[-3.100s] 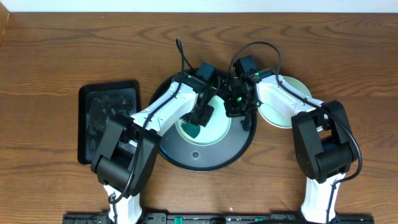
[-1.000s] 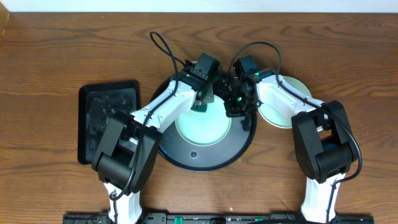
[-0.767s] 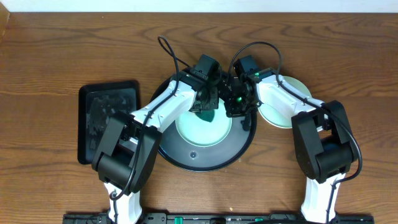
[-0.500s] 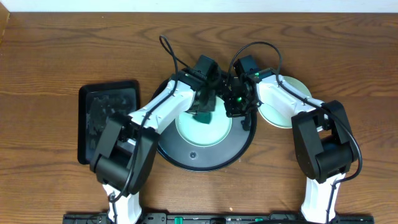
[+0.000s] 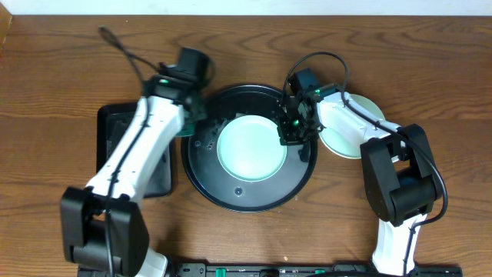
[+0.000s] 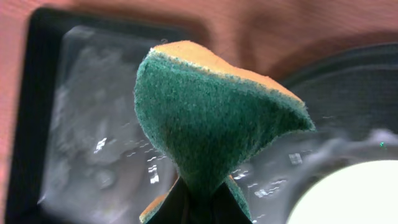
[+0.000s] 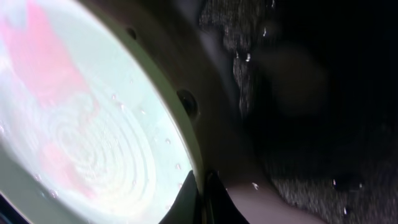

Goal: Clean dirty plates on tray and stack at the side

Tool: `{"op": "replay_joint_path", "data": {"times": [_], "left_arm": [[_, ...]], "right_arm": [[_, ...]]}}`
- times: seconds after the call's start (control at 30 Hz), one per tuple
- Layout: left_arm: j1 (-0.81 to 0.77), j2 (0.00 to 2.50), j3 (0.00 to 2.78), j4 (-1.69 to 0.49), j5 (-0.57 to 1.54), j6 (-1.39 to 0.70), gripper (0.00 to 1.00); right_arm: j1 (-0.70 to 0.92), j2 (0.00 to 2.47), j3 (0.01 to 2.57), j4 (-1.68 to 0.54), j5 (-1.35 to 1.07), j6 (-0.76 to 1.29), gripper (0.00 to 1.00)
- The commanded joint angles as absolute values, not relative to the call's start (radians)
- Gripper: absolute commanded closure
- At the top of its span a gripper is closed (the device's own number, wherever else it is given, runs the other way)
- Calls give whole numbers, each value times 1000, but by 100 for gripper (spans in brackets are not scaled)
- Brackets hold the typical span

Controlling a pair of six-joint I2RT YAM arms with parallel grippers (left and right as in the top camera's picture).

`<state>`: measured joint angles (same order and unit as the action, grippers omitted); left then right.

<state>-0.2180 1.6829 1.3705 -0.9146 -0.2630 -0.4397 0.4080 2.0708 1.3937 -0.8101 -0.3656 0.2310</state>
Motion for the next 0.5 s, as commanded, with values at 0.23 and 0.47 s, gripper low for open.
{"op": "replay_joint_path", "data": {"times": [0.23, 0.47], "left_arm": [[1, 1673, 1388, -996, -40, -393, 92], [34, 1673, 1388, -995, -40, -393, 93]], "right_arm": [[466, 1949, 1573, -970, -101, 230, 99], [611, 1785, 1579, -973, 324, 228, 99]]}}
